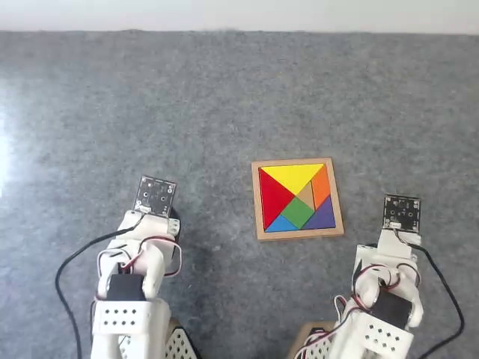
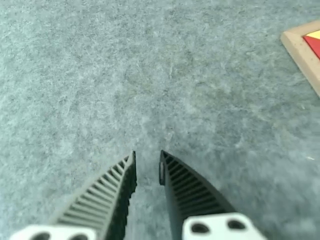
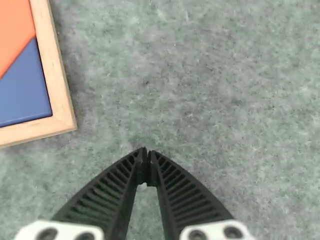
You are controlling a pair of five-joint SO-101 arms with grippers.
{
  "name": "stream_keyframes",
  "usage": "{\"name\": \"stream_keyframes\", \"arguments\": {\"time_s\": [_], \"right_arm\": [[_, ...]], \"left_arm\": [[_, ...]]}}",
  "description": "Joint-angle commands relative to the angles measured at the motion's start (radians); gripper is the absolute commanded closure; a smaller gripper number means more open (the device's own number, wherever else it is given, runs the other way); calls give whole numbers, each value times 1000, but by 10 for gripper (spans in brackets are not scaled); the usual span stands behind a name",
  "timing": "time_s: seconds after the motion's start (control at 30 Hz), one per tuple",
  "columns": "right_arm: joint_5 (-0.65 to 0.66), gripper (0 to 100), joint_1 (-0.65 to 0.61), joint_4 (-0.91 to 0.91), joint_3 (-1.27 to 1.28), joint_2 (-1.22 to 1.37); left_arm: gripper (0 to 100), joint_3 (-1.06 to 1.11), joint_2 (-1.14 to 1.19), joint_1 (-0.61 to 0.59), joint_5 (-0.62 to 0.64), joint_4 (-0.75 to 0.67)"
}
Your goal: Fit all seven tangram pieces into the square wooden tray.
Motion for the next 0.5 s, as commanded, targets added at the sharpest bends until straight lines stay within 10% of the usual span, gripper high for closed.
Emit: {"name": "stream_keyframes", "arguments": {"time_s": [0.0,0.47], "right_arm": [[-11,992,12,-15,18,-15],[-11,992,12,-15,18,-15]], "left_arm": [[920,-2,-44,-5,-8,49],[920,-2,-247,-3,-8,344]]}}
